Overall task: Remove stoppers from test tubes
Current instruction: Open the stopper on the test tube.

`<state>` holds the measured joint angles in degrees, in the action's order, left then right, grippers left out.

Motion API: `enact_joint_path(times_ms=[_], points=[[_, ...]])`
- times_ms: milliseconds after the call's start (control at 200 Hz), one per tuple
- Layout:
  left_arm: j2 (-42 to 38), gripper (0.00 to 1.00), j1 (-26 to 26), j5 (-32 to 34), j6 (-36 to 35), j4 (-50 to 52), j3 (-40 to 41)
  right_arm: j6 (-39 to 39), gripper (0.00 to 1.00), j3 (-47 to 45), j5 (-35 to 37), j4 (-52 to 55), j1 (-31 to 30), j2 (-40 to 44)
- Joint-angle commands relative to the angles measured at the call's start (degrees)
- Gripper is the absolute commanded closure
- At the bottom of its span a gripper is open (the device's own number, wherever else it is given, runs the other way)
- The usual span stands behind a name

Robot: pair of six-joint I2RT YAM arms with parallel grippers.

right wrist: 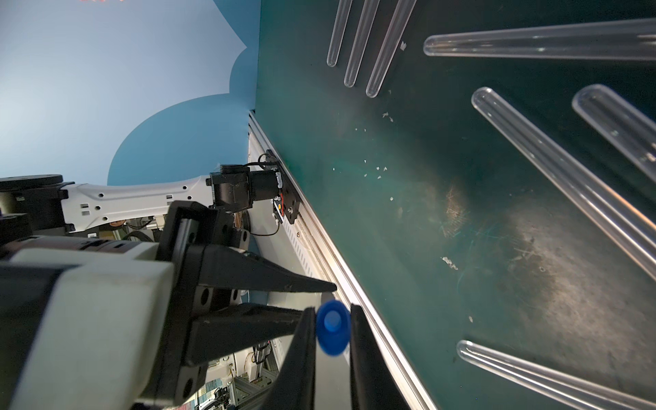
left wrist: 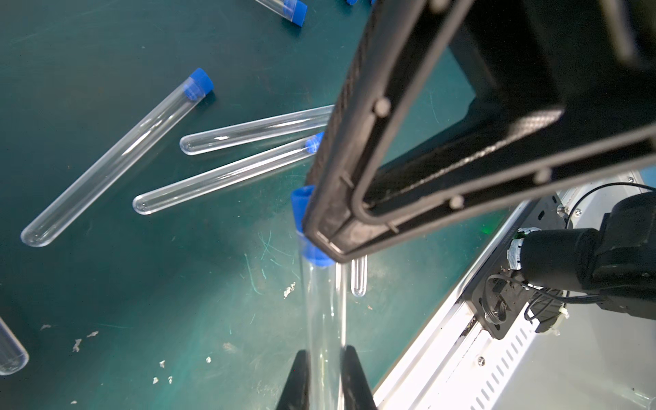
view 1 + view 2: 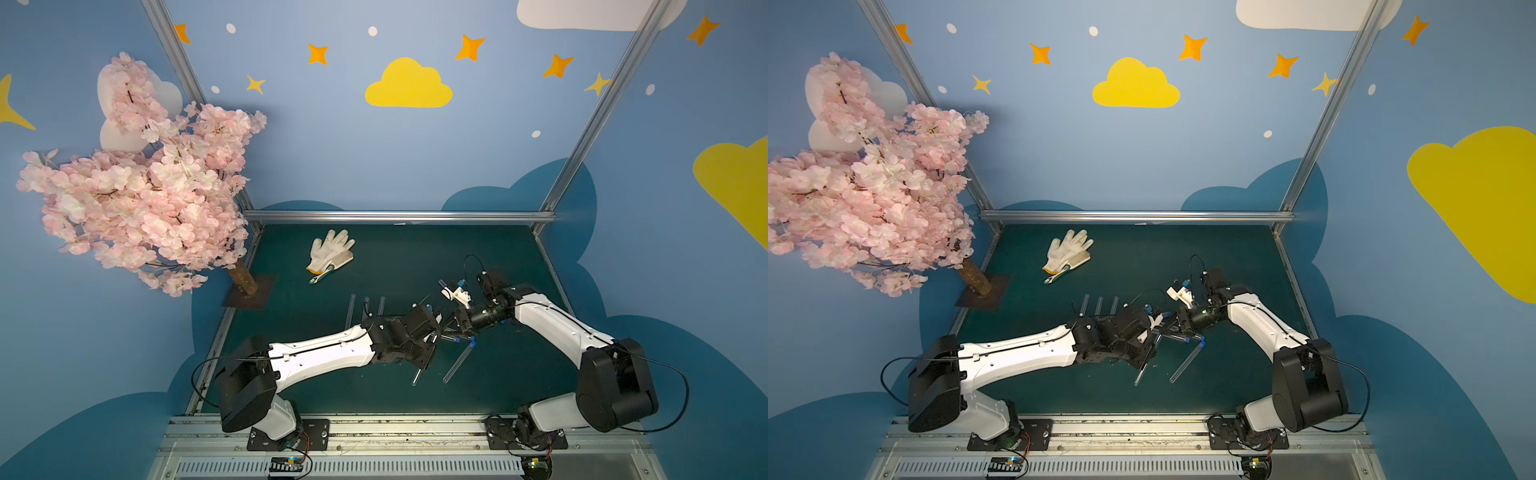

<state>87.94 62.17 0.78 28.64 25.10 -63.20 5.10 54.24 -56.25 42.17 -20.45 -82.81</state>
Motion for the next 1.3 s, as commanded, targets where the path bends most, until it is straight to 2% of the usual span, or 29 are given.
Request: enact_joint_path(times_ms=[0, 185, 385, 741, 1297], points=[[-1.72, 0.88, 0.05, -0.42, -0.72, -0.06, 0.4, 0.1, 1.0, 1.35, -0.91, -0.51, -0.21, -0.61], [-2.01, 0.88, 0.1, -0.19, -0.95, 0.37, 0.9, 0.23, 1.0, 2.96, -0.65, 0.47, -0.2, -0.19], [-2.33, 0.89, 0.1, 0.1, -1.31, 1.7, 1.66, -3.14, 1.0, 5.18, 4.56, 5.67, -0.12, -0.82], [-3.95, 0.89, 0.06, 0.46, -1.56, 3.85, 4.36, -3.96, 1.0, 6.12, 7.41, 6.79, 0.29, -0.87], [-3.07, 0.9, 0.05, 0.73, -3.1, 6.94, 3.97, -3.35, 1.0, 6.46, 7.29, 6.08, 1.54, 0.18]])
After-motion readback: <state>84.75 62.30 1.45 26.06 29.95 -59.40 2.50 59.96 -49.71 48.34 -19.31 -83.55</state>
